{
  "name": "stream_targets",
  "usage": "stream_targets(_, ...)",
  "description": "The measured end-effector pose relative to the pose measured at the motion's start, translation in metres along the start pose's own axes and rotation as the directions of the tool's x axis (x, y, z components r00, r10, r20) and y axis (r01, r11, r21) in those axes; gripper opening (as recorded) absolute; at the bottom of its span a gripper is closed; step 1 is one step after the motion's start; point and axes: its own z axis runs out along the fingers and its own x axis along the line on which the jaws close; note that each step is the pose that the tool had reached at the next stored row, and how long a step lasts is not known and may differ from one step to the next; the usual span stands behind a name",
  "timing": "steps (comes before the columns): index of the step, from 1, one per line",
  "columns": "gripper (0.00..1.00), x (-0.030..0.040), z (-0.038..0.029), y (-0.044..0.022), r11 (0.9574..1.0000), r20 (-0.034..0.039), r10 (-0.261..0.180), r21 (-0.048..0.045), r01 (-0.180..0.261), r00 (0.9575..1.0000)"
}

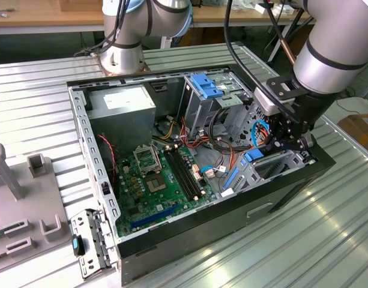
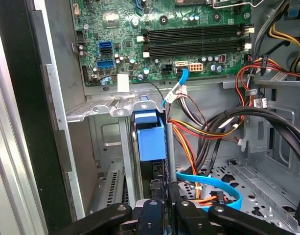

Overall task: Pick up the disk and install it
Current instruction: 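Insert the first disk wire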

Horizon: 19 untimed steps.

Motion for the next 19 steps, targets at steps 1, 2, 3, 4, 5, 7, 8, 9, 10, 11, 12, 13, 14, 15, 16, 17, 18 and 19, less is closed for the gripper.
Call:
stream_targets(1, 0.16, 0.0000, 0.0002, 0.0001, 1.0000, 0.0001, 0.000, 0.0000, 0.000, 1.0000)
stream_targets(2, 0.16, 0.0000, 0.0002, 0.0000, 1.0000, 0.0001, 0.000, 0.0000, 0.000, 1.0000)
stream_targets(3, 0.16, 0.0000, 0.0002, 0.0000, 1.0000, 0.0001, 0.000, 0.0000, 0.000, 1.0000)
stream_targets(4, 0.17, 0.0000, 0.0006, 0.0001, 1.0000, 0.0008, 0.001, 0.0000, -0.001, 1.0000)
stream_targets(5, 0.23, 0.0000, 0.0006, 0.0001, 1.0000, 0.0007, 0.001, 0.0000, -0.001, 1.0000)
stream_targets(7, 0.23, 0.0000, 0.0003, 0.0000, 1.0000, 0.0001, 0.001, 0.0000, -0.001, 1.0000)
stream_targets(8, 0.29, 0.0000, 0.0002, 0.0000, 1.0000, 0.0000, 0.001, 0.0000, -0.001, 1.0000)
stream_targets(9, 0.29, -0.0002, -0.0026, -0.0005, 1.0000, -0.0002, 0.001, 0.0000, -0.001, 1.0000)
stream_targets(10, 0.29, -0.0007, -0.0091, -0.0016, 1.0000, 0.0001, 0.001, 0.0001, -0.001, 1.0000)
stream_targets(11, 0.29, -0.0012, -0.0160, -0.0029, 1.0000, 0.0003, 0.001, 0.0000, -0.001, 1.0000)
stream_targets(12, 0.29, -0.0018, -0.0231, -0.0042, 1.0000, 0.0011, 0.001, -0.0001, -0.001, 1.0000)
stream_targets(13, 0.29, -0.0022, -0.0286, -0.0052, 1.0000, 0.0015, 0.001, -0.0002, -0.001, 1.0000)
stream_targets(14, 0.29, -0.0024, -0.0313, -0.0057, 1.0000, 0.0018, 0.001, -0.0002, -0.001, 1.0000)
stream_targets(15, 0.29, -0.0026, -0.0343, -0.0062, 1.0000, 0.0018, 0.001, -0.0002, -0.001, 1.0000)
stream_targets(16, 0.29, -0.0027, -0.0362, -0.0065, 1.0000, 0.0020, 0.001, -0.0002, -0.001, 1.0000)
stream_targets(17, 0.29, -0.0028, -0.0375, -0.0068, 1.0000, 0.0019, 0.001, -0.0002, -0.001, 1.0000)
stream_targets(18, 0.29, -0.0029, -0.0385, -0.0070, 1.0000, 0.0019, 0.001, -0.0002, -0.001, 1.0000)
stream_targets(19, 0.29, -0.0029, -0.0385, -0.0070, 1.0000, 0.0020, 0.001, -0.0002, -0.001, 1.0000)
